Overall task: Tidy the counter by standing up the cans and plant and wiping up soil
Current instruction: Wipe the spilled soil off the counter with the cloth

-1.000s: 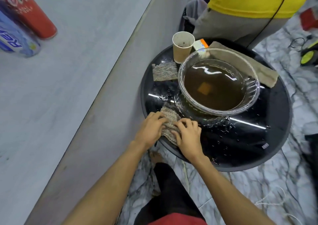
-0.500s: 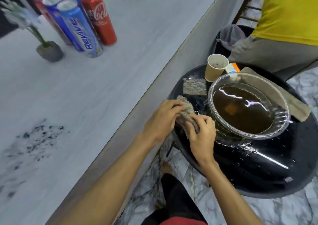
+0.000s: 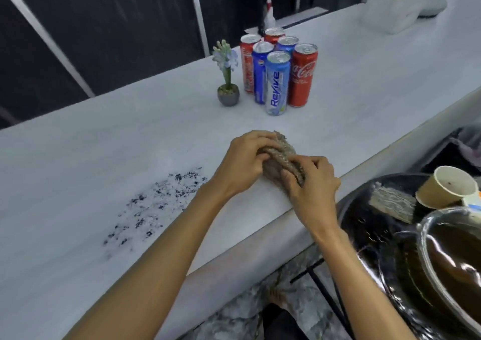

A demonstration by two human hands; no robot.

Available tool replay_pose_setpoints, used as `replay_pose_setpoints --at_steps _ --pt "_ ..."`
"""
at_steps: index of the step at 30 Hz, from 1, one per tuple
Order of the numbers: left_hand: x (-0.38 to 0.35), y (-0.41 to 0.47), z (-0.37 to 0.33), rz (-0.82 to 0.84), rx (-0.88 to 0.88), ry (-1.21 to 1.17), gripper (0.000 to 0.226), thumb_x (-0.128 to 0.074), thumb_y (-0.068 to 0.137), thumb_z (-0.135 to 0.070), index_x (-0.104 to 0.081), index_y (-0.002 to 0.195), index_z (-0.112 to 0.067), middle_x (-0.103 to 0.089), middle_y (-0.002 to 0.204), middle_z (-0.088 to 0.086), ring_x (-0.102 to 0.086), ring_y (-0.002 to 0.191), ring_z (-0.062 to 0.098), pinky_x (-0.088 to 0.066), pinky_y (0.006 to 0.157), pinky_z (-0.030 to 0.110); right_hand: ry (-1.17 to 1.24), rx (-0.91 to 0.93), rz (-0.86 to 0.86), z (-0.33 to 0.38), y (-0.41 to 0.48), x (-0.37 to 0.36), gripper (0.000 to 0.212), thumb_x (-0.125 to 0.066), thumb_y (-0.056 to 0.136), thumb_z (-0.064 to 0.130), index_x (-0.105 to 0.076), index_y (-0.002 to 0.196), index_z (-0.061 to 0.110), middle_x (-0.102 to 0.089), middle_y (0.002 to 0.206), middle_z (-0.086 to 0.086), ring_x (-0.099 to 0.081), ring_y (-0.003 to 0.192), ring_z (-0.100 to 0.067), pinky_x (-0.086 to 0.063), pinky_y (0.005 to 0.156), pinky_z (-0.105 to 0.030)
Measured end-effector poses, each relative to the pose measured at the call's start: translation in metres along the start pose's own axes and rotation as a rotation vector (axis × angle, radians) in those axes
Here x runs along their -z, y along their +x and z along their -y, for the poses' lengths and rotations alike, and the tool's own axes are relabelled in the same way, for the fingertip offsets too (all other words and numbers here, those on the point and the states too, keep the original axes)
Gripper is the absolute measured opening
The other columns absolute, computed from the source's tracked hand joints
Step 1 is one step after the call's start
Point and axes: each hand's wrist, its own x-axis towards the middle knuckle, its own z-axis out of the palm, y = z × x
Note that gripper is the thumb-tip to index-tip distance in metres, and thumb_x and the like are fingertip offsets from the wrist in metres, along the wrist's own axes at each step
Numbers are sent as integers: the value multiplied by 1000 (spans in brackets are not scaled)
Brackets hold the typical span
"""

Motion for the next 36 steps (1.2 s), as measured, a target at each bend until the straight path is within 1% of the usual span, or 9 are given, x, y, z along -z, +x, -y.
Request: replay_pose_setpoints --at_steps 7,12,17,20,22,24,26,29,36 --pt "23 16 54 195 232 78 47 -47 83 12 -67 118 -12 -49 138 -1 -44 127 12 -25 93 5 -230 74 272 21 34 -35 34 -56 92 42 -57 125 32 -48 117 -5 -40 111 -26 -24 81 -35" --pt "26 33 77 297 259 105 62 -45 78 18 -60 129 -14 -35 147 -2 -33 134 16 -30 105 20 -457 140 369 31 44 -44 59 -44 85 67 -43 135 36 -36 131 -3 -33 115 -26 -28 85 -41" --pt "34 37 93 397 232 184 79 -46 75 11 -48 138 -37 -30 152 -11 -20 138 15 -16 115 36 -501 166 449 39 59 -40 59 -34 85 72 -44 132 36 -34 133 -4 -29 118 -26 -26 89 -44" --pt "47 32 103 272 269 65 67 -52 86 1 -47 136 -43 -35 150 -15 -24 139 10 -14 118 36 -264 333 329 50 73 -45 43 -41 93 51 -51 130 32 -37 142 -5 -32 127 -27 -26 100 -46" --pt "60 26 112 134 319 13 48 -56 95 -16 -49 136 -38 -37 150 -13 -25 140 9 -15 118 32 -221 439 406 53 82 -63 45 -38 93 45 -52 132 28 -40 146 -9 -33 134 -30 -26 108 -47" --pt "75 15 126 56 373 67 41 -51 99 -28 -48 139 -35 -35 152 -12 -22 142 9 -10 115 25 -316 497 530 51 84 -85 53 -26 95 50 -42 142 30 -28 156 -9 -19 144 -31 -12 117 -48" --pt "90 0 144 46 417 153 41 -46 100 -36 -44 141 -36 -30 154 -12 -16 145 8 -7 116 25 -400 486 555 45 82 -100 56 -14 96 56 -23 149 39 -7 162 -2 2 149 -26 6 118 -50" --pt "108 -25 173 51 469 241 44 -41 99 -44 -39 143 -39 -23 156 -13 -9 147 8 -6 120 37 -423 449 590 54 80 -115 56 -6 96 61 -3 150 47 14 160 5 20 146 -24 19 113 -54" --pt "128 -60 211 114 435 353 49 -28 99 -55 -28 146 -44 -12 159 -13 -2 147 9 -1 119 40 -401 557 658 65 52 -112 53 -5 96 60 5 147 51 26 157 5 29 143 -21 15 116 -48"
